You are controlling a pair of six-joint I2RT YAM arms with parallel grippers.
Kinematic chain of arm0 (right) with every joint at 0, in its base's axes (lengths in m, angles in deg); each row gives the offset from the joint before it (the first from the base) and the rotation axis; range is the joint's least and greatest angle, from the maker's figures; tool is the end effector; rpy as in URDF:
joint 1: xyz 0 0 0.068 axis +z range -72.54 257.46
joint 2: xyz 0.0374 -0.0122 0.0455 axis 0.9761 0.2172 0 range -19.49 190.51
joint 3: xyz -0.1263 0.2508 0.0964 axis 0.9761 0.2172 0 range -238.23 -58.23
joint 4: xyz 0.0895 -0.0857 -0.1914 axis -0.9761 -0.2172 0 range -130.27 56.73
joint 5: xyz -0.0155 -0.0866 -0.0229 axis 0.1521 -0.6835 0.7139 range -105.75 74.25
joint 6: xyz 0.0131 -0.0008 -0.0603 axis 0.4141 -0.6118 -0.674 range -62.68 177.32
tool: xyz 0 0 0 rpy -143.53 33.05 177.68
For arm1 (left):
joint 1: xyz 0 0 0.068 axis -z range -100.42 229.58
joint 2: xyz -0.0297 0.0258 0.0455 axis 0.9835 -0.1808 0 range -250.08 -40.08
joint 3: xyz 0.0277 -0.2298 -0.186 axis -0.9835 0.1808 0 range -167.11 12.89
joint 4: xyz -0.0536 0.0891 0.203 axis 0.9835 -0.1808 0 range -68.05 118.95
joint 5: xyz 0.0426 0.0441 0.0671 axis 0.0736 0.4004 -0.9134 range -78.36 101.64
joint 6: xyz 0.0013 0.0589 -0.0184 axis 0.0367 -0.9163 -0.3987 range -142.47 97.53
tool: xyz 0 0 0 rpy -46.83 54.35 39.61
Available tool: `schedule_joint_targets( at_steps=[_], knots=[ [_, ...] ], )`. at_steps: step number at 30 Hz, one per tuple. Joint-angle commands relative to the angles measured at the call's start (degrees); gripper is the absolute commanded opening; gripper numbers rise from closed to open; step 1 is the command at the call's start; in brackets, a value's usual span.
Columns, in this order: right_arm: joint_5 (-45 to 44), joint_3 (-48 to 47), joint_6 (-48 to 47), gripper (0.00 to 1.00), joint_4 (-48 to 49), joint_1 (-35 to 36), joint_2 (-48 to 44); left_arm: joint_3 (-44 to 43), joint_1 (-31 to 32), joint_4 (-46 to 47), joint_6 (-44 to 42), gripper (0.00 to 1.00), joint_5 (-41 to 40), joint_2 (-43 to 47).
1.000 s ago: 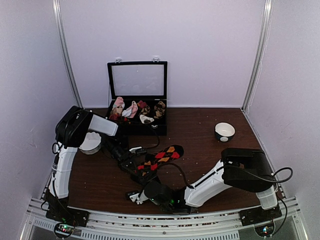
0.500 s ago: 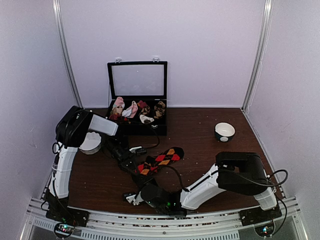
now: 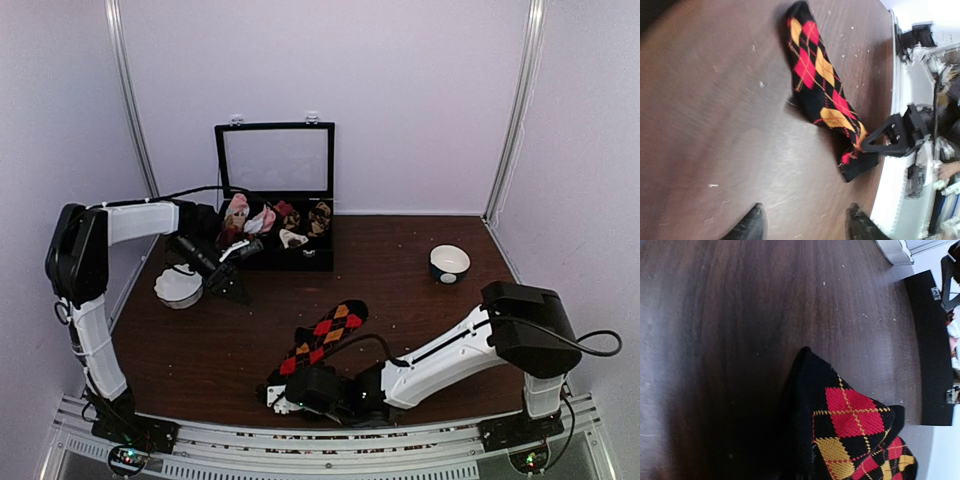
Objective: Roll the socks
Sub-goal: Pass from the left arm to the right
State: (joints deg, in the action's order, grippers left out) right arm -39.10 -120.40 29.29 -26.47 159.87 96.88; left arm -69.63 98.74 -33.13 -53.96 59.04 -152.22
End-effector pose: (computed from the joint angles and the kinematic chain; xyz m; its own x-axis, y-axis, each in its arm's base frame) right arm 0.0710 0.3923 0.1520 0.3253 -0.8260 -0.4604 -0.8177 -0.0012 -0.5756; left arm 0.3072 -0.1430 0.2245 -0.7000 0.6174 -0.3590 0.6650 0.3800 -0.6429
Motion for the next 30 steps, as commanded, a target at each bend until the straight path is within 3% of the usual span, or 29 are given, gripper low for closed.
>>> schedule_joint_targets(
  at_steps=[1,4,8,12,13,14,18,22,25,28,30],
  knots=[
    [15.84,-0.52,15.35,0.00,-10.79,-1.68,-1.17,1.90,-0.96,4.21,-0.80,0.97,-4.00,6.57],
    [21.51,-0.52,17.56,0.00,-12.61,-3.43,-1.21,2.16,-0.96,4.48,-1.90,0.98,-8.12,10.96],
    [25.92,-2.31,16.94,0.16,-16.90,-4.95,-0.29,4.60,-1.49,9.49,-0.20,0.98,-14.23,17.68],
    [25.14,-1.46,14.65,0.57,-18.31,-5.07,-1.77,2.74,-5.07,11.37,4.12,0.98,-18.16,19.37],
    [24.84,-1.22,13.74,0.86,-18.77,-5.06,-2.31,1.76,-6.71,11.26,4.97,0.98,-17.56,19.25],
    [24.44,-1.09,13.22,0.98,-19.51,-5.07,-2.90,0.49,-8.04,10.23,5.13,0.98,-16.89,18.91],
    [20.38,0.76,12.73,1.00,-20.64,-5.23,-6.15,-5.74,-12.86,5.78,5.53,0.98,-14.82,16.81],
    [10.87,3.67,16.00,1.00,-19.30,-6.10,-12.00,-9.12,-15.74,4.45,5.75,0.98,-13.86,18.59],
    [-5.05,7.30,21.99,1.00,-14.59,-6.93,-17.40,-8.89,-16.05,8.33,7.78,0.98,-20.11,21.74],
    [-13.36,10.50,30.43,1.00,-10.55,-8.30,-23.21,-7.02,-17.71,14.33,13.81,0.98,-35.10,23.53],
    [-13.61,8.41,43.74,1.00,-17.47,-12.40,-25.10,-6.75,-22.32,14.40,14.57,0.98,-30.78,23.61]
  ],
)
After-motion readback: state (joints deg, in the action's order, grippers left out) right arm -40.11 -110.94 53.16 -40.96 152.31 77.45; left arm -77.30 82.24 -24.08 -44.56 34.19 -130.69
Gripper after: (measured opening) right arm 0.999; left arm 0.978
